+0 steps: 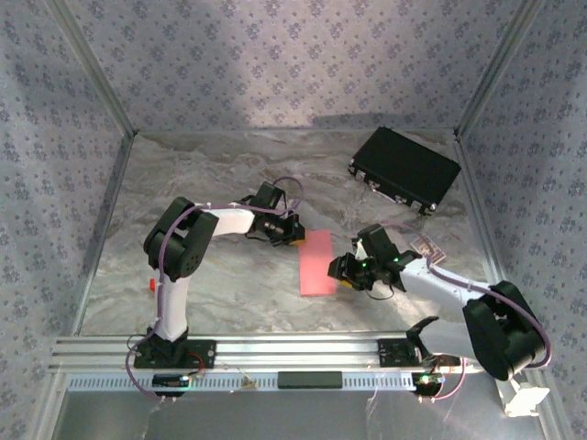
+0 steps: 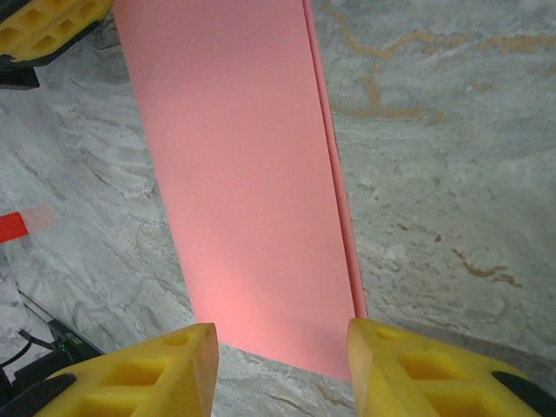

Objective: Fold a paper plane with a square sheet of paper (pick it up from the middle)
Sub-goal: Fold the triangle a second time at the center of the table.

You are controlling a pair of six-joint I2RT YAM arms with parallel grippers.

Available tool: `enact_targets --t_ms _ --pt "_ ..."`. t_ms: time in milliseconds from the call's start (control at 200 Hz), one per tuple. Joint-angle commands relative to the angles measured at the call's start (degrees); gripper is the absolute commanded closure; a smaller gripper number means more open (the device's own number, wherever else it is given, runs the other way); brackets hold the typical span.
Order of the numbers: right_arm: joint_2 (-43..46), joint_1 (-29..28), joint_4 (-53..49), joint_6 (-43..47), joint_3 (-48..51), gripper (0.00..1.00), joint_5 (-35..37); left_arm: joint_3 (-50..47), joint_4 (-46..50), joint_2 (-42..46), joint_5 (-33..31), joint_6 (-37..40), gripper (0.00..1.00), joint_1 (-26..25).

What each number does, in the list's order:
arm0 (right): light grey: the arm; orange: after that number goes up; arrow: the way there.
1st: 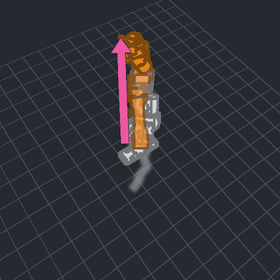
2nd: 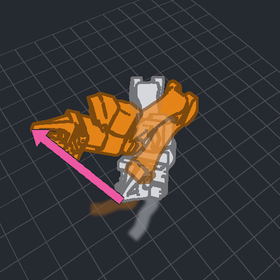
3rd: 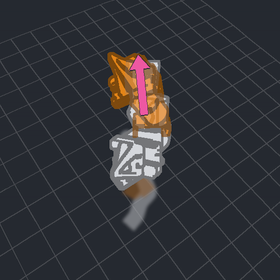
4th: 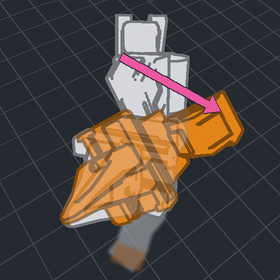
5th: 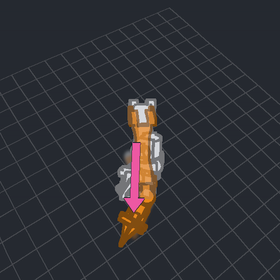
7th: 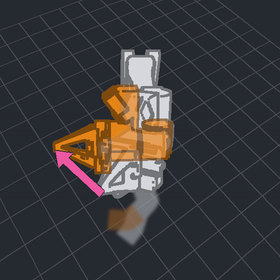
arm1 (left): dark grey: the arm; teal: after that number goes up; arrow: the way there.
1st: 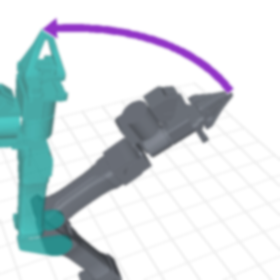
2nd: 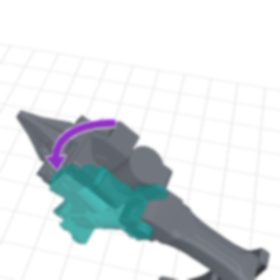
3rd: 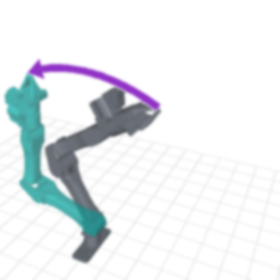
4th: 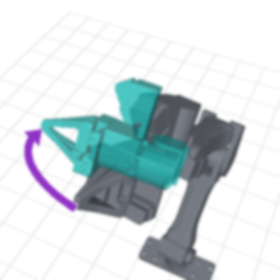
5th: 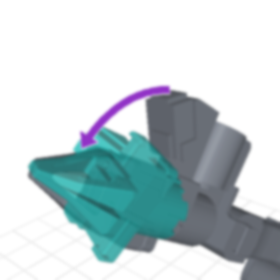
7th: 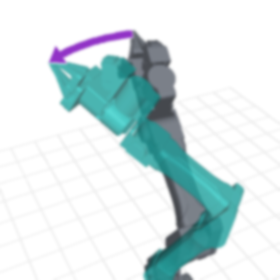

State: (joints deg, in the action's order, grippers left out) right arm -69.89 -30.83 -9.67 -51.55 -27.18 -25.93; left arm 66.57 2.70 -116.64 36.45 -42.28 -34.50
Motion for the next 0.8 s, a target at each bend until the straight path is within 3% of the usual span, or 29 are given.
enact_targets --t_ms 0,385,800 --pt "0.6 -1.3 -2.1 -3.5 0.9 0.56 1.0 -2.1 2.2 -0.3 -1.8 -0.7 0.98 -0.4" --pt "1.8 -3.3 0.5 -4.9 5.1 0.57 2.2 -2.2 1.8 -0.7 -1.7 -0.9 0.98 -0.4" --pt "1.2 -3.4 7.3 -5.4 5.3 0.65 -0.9 -2.1 1.7 -1.1 -1.5 -1.0 0.98 -0.4"
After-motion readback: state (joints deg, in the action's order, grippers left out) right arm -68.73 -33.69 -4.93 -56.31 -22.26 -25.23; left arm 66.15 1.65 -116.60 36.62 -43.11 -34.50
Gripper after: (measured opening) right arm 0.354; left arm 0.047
